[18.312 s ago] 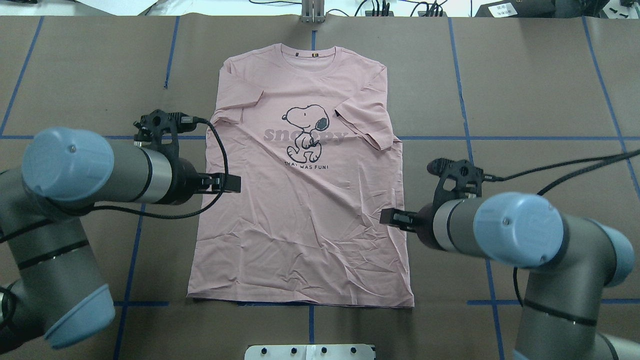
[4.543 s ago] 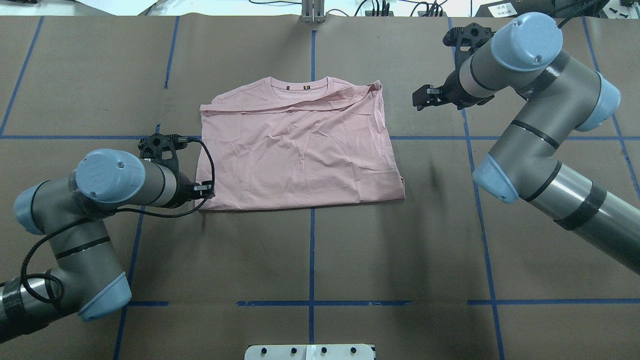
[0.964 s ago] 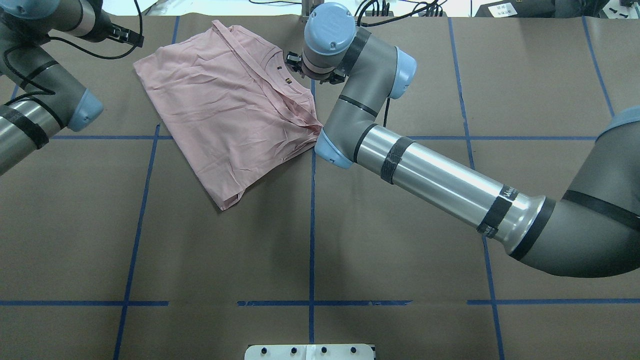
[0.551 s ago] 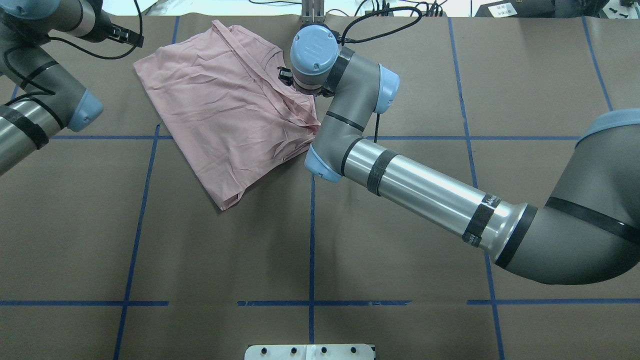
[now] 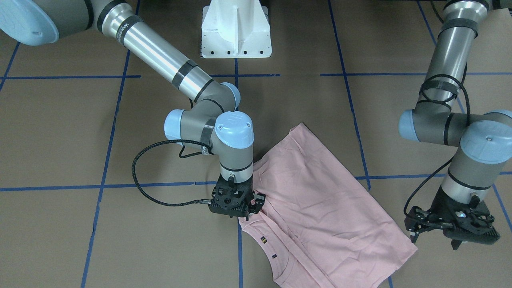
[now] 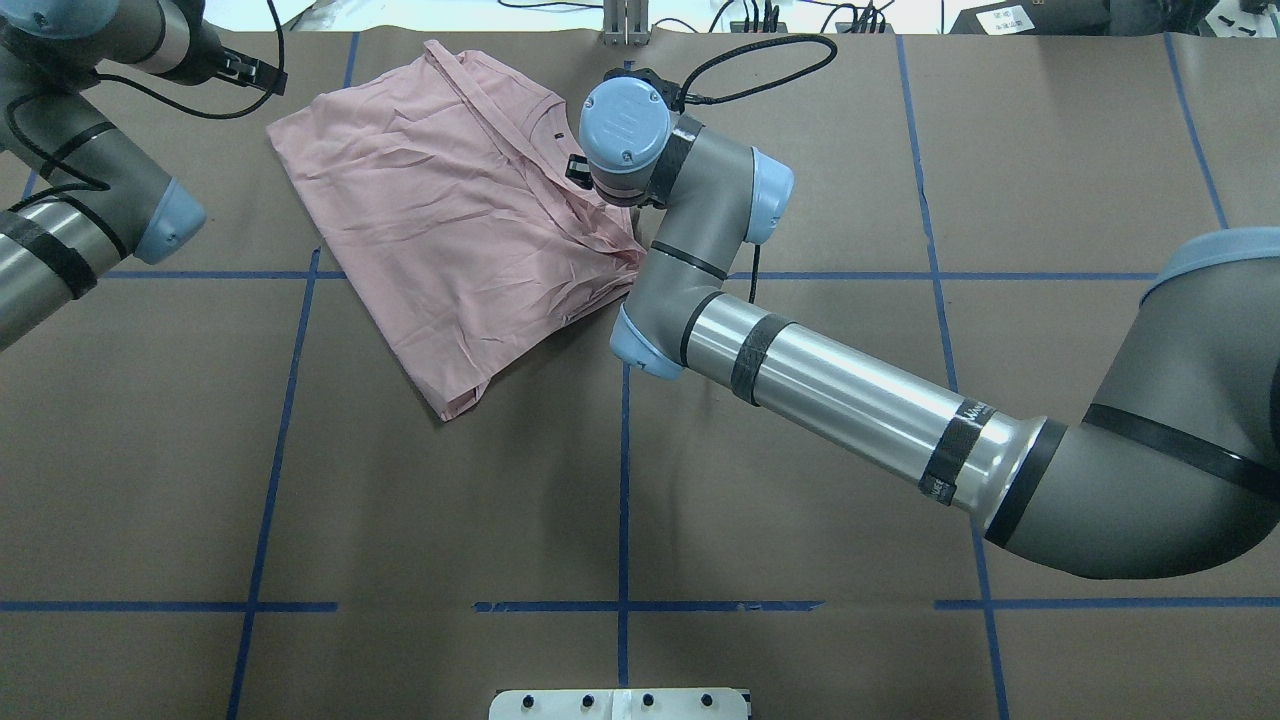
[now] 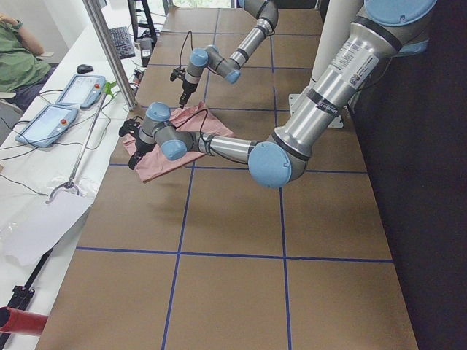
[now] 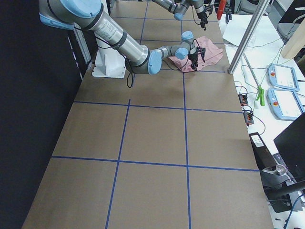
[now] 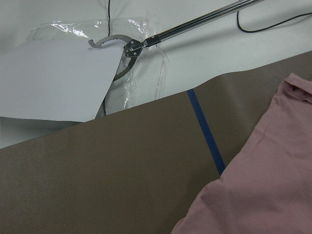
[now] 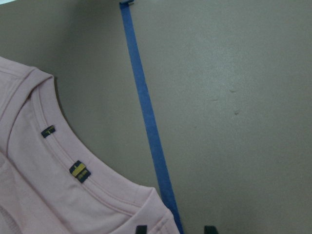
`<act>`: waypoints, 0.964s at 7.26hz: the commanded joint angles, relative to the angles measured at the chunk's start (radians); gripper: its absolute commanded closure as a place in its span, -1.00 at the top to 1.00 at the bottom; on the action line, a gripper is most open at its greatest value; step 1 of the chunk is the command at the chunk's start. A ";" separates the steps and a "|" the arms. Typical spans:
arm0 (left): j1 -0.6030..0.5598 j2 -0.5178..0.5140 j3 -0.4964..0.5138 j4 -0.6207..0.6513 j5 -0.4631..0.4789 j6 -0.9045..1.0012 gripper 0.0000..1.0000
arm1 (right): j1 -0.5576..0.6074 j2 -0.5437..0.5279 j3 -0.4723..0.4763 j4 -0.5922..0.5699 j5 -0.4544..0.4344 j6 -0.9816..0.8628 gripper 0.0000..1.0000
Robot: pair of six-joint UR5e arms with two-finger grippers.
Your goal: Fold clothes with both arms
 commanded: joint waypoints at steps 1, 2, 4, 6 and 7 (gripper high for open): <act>0.000 0.001 0.000 0.000 0.000 0.000 1.00 | -0.005 0.010 -0.003 -0.034 -0.003 -0.002 -0.19; 0.000 0.001 0.000 0.000 0.000 0.000 1.00 | -0.010 0.010 -0.003 -0.036 -0.004 -0.002 -0.19; 0.000 0.001 0.000 0.000 0.000 0.000 1.00 | -0.018 0.010 -0.003 -0.038 -0.015 0.000 -0.19; 0.000 0.001 0.000 0.000 0.000 0.000 1.00 | -0.021 0.008 -0.003 -0.039 -0.018 0.000 -0.19; 0.000 0.001 0.000 0.000 0.000 0.000 1.00 | -0.021 0.010 -0.001 -0.062 -0.018 0.001 -0.52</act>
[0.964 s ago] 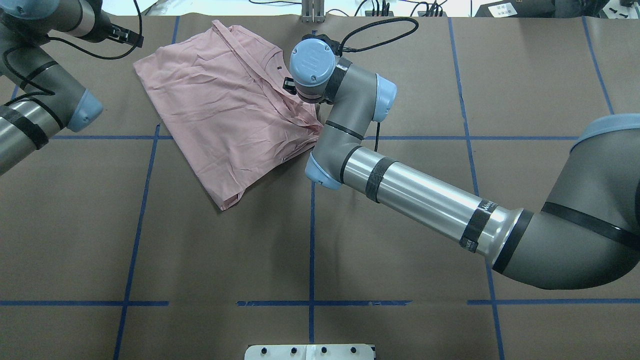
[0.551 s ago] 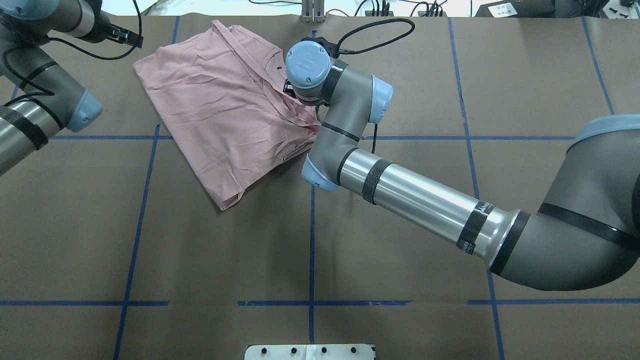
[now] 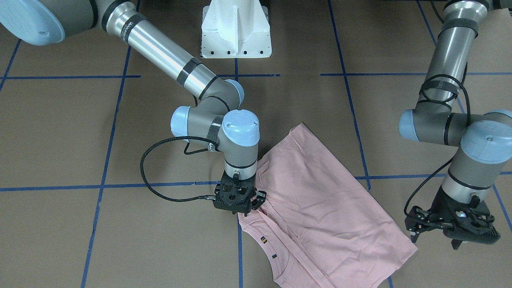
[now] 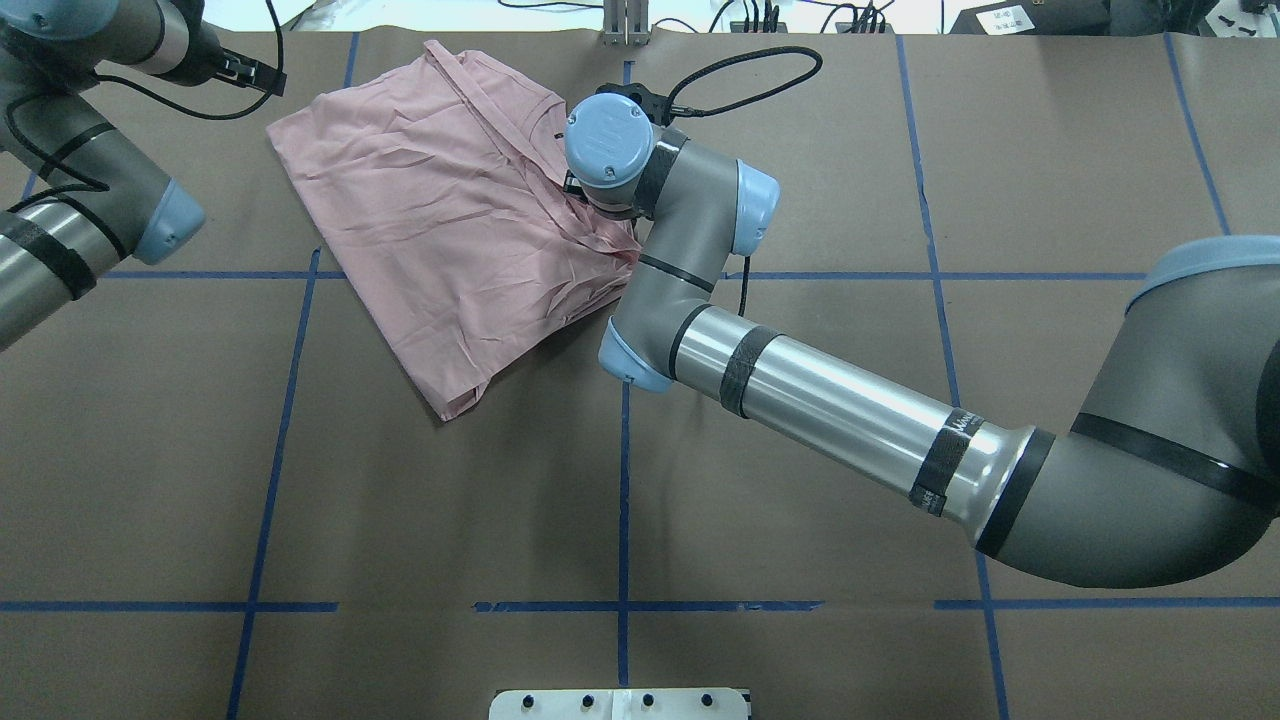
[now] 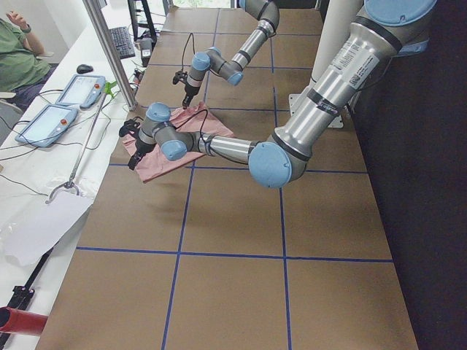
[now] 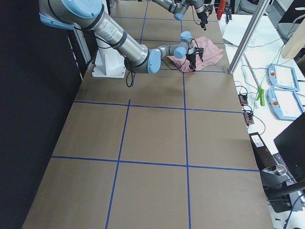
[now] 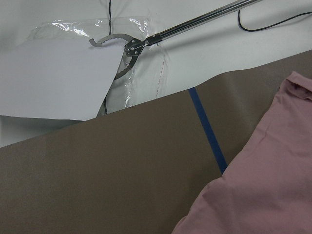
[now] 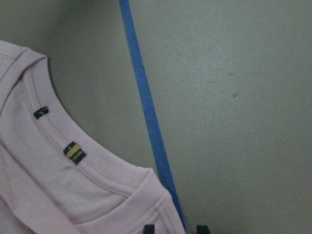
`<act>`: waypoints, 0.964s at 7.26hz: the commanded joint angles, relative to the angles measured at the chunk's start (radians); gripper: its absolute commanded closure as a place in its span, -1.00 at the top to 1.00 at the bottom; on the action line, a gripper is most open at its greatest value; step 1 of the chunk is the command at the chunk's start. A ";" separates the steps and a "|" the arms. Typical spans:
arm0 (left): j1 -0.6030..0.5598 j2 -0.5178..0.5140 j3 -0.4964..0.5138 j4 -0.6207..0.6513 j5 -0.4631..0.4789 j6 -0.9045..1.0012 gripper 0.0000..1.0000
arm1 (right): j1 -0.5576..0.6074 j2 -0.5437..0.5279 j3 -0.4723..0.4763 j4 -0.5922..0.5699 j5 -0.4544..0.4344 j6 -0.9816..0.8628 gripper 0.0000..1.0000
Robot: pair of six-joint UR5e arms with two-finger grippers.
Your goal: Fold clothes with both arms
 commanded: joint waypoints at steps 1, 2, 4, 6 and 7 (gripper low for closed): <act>0.000 0.000 0.000 0.000 0.000 -0.002 1.00 | 0.000 0.000 0.006 -0.039 -0.002 -0.002 -1.00; 0.000 0.000 0.000 0.000 0.000 -0.002 1.00 | 0.000 0.001 0.007 -0.041 -0.002 -0.016 -1.00; 0.000 -0.002 0.000 0.000 0.000 -0.002 1.00 | 0.002 0.004 0.062 -0.096 -0.001 -0.023 -1.00; 0.003 -0.005 -0.001 0.000 -0.002 -0.002 1.00 | -0.003 -0.086 0.281 -0.235 0.004 -0.016 -1.00; 0.003 -0.003 -0.006 0.000 -0.002 -0.002 1.00 | -0.013 -0.197 0.417 -0.240 0.002 -0.014 -1.00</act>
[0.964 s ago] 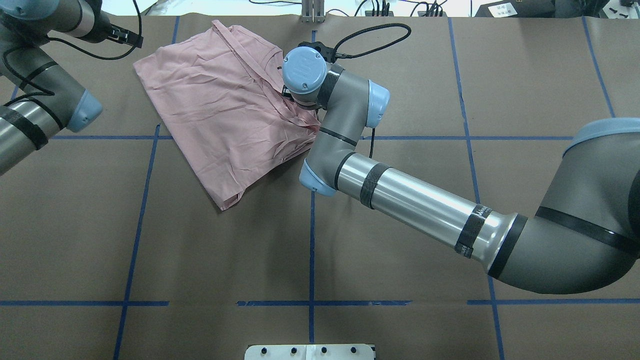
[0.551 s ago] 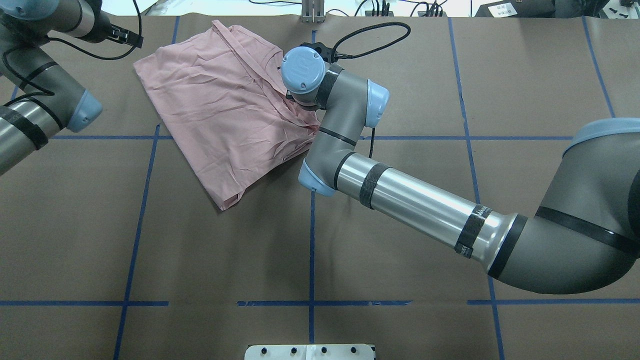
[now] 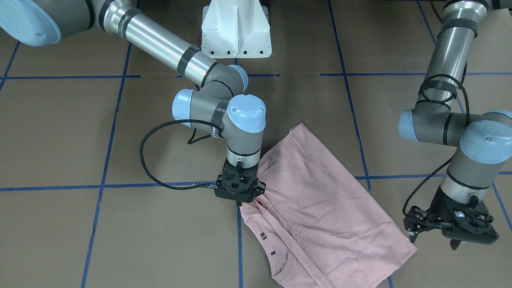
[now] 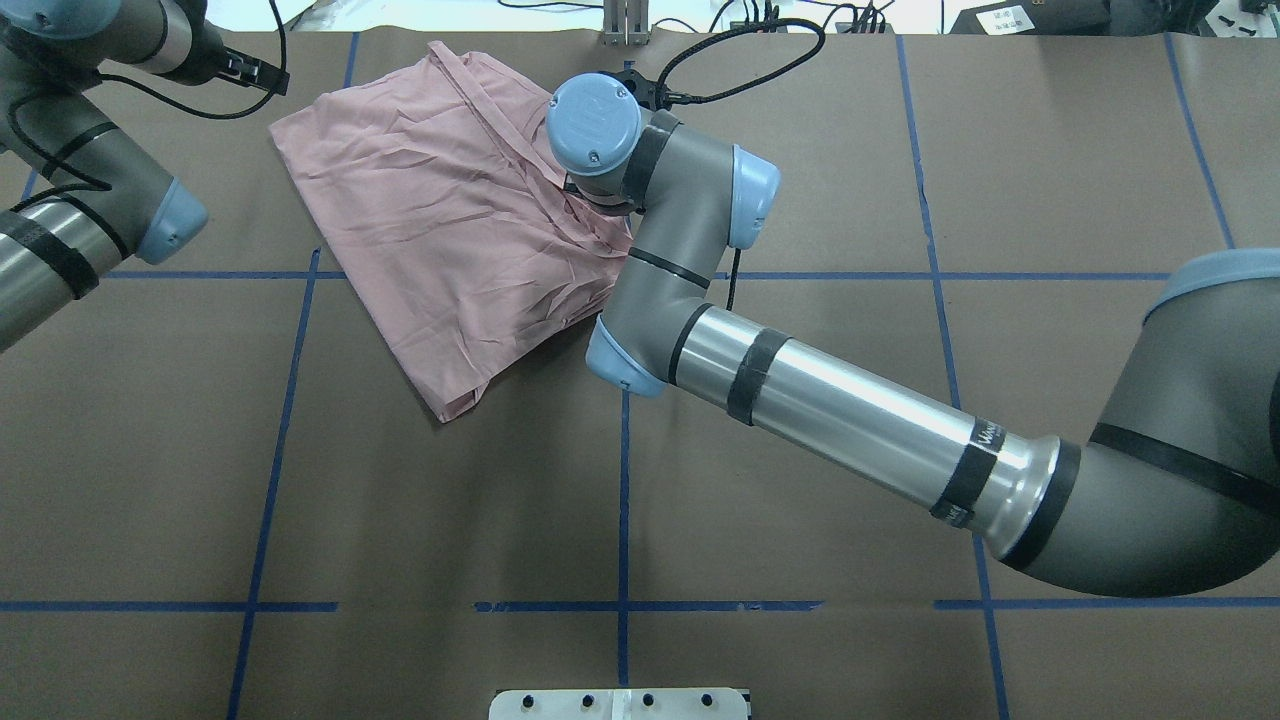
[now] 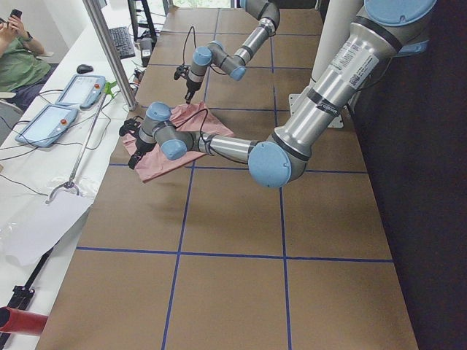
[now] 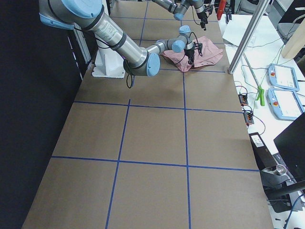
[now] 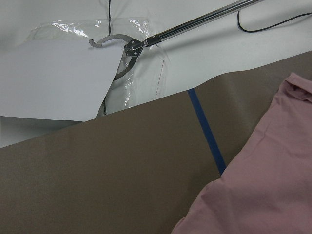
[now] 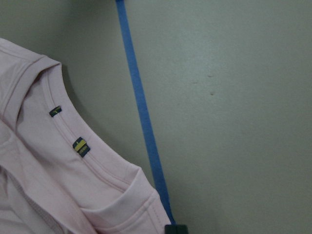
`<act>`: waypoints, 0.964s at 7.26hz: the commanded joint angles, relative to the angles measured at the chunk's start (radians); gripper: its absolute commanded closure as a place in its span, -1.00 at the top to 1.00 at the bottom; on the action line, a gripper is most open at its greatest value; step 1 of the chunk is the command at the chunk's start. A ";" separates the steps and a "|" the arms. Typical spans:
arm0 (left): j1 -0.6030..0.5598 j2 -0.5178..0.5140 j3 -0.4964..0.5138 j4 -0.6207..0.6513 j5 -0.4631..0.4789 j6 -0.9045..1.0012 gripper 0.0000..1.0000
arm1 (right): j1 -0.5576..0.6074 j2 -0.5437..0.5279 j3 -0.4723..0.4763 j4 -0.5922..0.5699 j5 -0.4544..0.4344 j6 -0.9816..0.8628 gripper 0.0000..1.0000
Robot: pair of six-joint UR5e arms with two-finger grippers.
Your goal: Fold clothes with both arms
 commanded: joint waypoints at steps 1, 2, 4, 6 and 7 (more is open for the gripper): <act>0.002 0.000 -0.005 0.000 0.000 0.000 1.00 | -0.011 -0.219 0.293 -0.057 0.000 0.003 -1.00; 0.004 -0.001 -0.006 0.000 0.000 0.000 1.00 | -0.016 -0.311 0.407 -0.086 -0.003 0.004 -1.00; 0.007 -0.001 -0.022 0.000 0.000 -0.029 1.00 | -0.074 -0.537 0.669 -0.091 -0.058 0.008 -1.00; 0.019 -0.001 -0.033 0.002 0.000 -0.046 1.00 | -0.152 -0.652 0.808 -0.093 -0.125 0.053 -1.00; 0.019 -0.001 -0.033 0.002 0.000 -0.046 1.00 | -0.193 -0.657 0.819 -0.093 -0.164 0.085 -1.00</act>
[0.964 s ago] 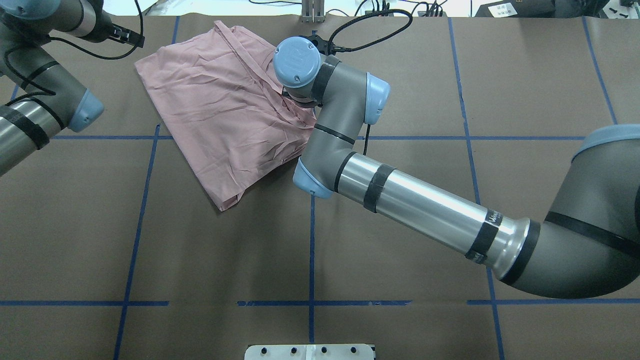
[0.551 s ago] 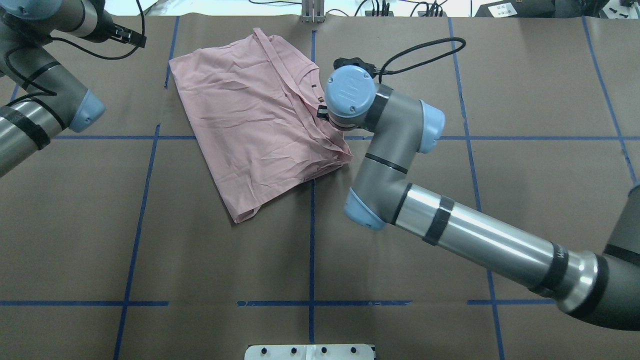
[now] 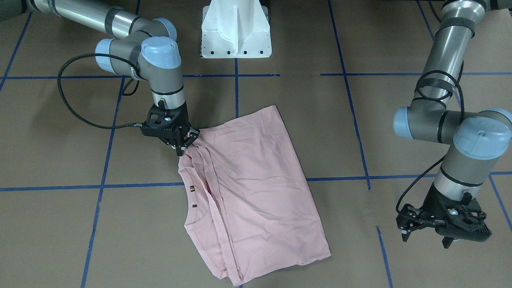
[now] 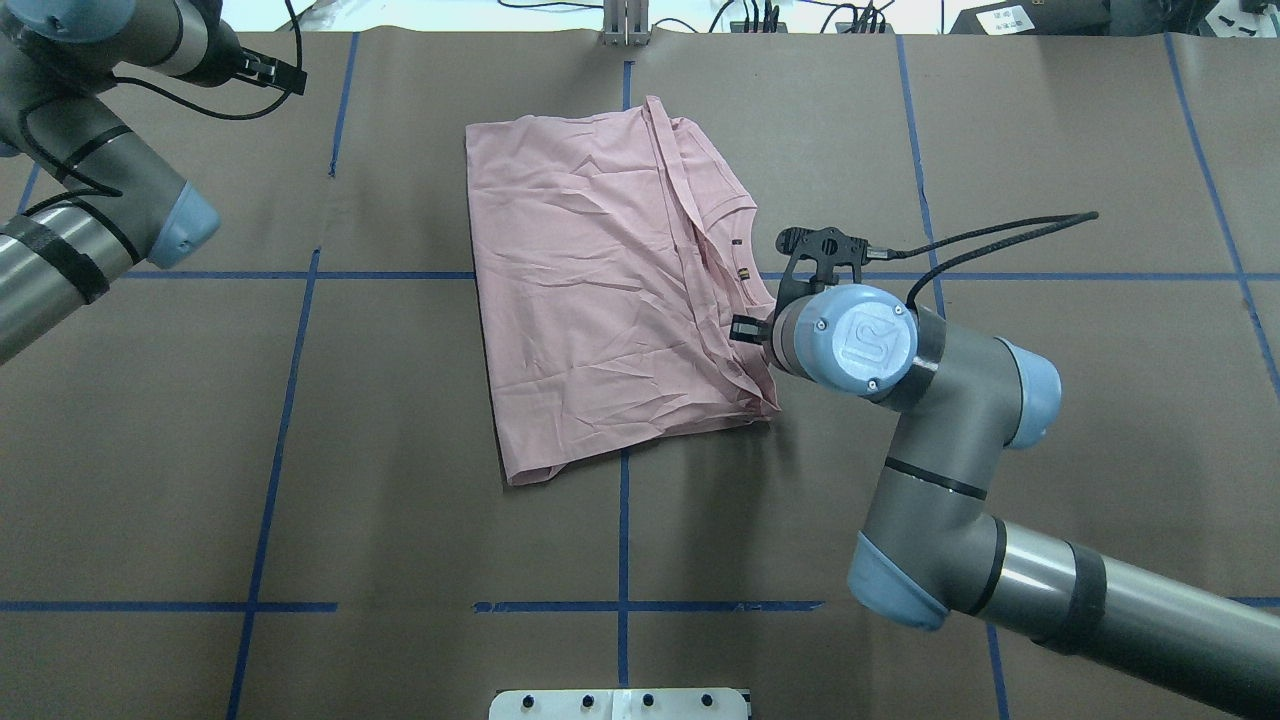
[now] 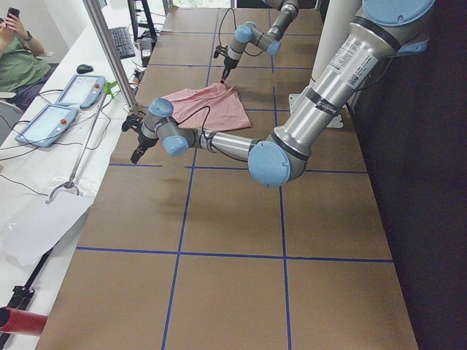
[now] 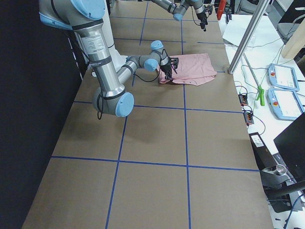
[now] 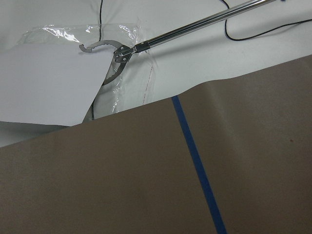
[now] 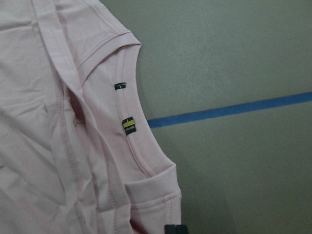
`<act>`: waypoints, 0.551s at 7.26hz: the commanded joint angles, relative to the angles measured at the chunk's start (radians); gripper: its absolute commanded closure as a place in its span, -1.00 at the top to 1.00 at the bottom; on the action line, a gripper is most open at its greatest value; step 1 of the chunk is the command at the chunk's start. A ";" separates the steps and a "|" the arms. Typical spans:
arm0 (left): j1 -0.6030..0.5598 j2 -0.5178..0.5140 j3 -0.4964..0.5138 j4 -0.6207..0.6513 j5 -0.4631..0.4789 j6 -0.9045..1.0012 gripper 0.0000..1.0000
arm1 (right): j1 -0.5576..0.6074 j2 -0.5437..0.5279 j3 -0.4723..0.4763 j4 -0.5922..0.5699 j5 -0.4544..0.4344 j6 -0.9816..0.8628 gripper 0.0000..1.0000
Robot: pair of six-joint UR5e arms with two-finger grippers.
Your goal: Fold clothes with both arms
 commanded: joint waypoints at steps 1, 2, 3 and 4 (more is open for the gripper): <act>0.002 -0.001 -0.002 0.000 0.000 -0.003 1.00 | -0.094 -0.028 0.045 -0.013 -0.093 0.067 -1.00; 0.003 -0.002 -0.002 0.000 0.000 -0.013 1.00 | -0.102 -0.030 0.050 -0.019 -0.099 0.069 -1.00; 0.003 -0.003 -0.004 0.000 0.000 -0.019 1.00 | -0.102 -0.031 0.050 -0.021 -0.099 0.069 -1.00; 0.003 -0.003 -0.008 0.000 -0.002 -0.019 1.00 | -0.102 -0.033 0.050 -0.022 -0.101 0.068 -1.00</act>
